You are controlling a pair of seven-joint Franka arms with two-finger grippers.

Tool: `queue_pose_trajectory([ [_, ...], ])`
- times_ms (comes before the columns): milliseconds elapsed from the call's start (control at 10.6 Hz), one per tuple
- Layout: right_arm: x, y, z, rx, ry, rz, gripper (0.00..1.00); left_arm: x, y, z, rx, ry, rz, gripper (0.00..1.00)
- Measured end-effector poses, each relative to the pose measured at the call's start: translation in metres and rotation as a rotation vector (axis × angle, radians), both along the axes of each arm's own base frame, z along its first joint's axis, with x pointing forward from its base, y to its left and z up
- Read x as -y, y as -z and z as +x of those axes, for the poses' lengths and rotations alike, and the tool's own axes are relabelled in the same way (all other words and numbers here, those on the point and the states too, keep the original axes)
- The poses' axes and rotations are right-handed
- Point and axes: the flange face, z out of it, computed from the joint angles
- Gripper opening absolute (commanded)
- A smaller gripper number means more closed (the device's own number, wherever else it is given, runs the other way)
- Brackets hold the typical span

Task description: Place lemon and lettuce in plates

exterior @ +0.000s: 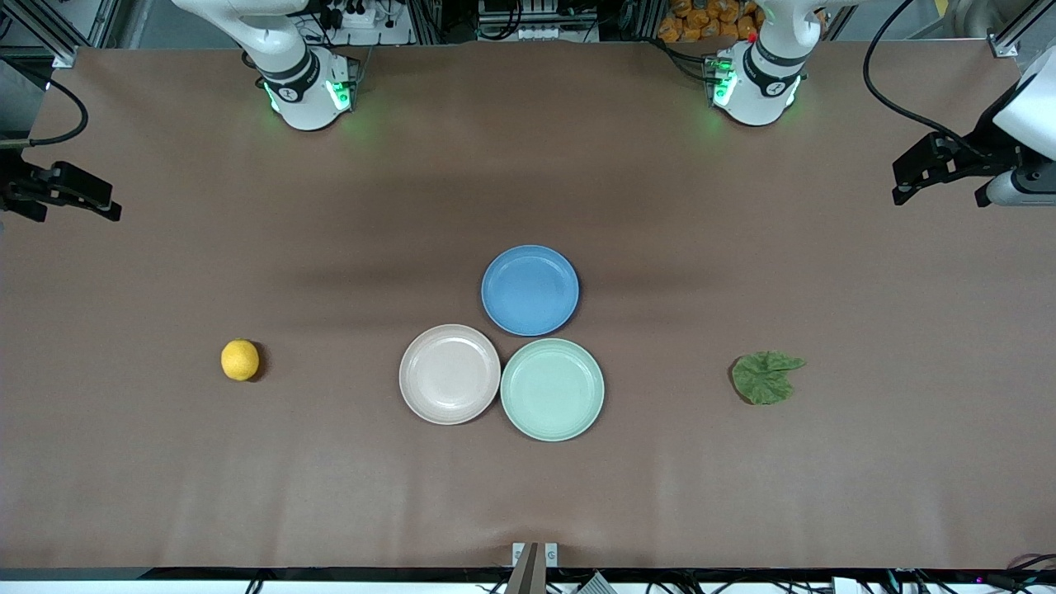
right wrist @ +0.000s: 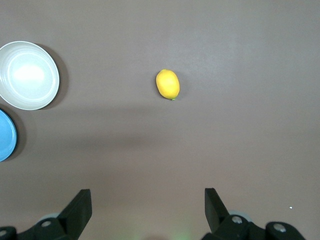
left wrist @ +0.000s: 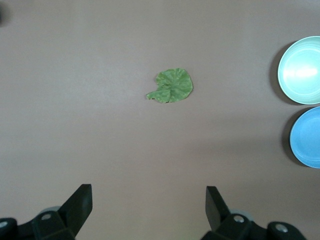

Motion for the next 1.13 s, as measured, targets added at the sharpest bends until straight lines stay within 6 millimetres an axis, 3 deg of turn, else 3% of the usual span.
queue_pose_trajectory([
  [565,0.000,0.000,0.000,0.000,0.000,0.000,1.00,0.001,0.004,0.001,-0.011,0.007,-0.014,1.00],
  [753,0.000,0.000,0.000,0.000,0.000,0.000,1.00,-0.006,0.019,0.010,-0.029,-0.007,-0.031,1.00],
  [941,0.000,0.000,0.000,-0.001,0.000,0.000,1.00,-0.020,0.062,0.034,-0.044,-0.031,-0.039,1.00],
  [1129,0.000,0.001,0.000,-0.002,0.001,0.000,1.00,-0.020,0.126,0.054,-0.027,-0.031,-0.047,1.00],
])
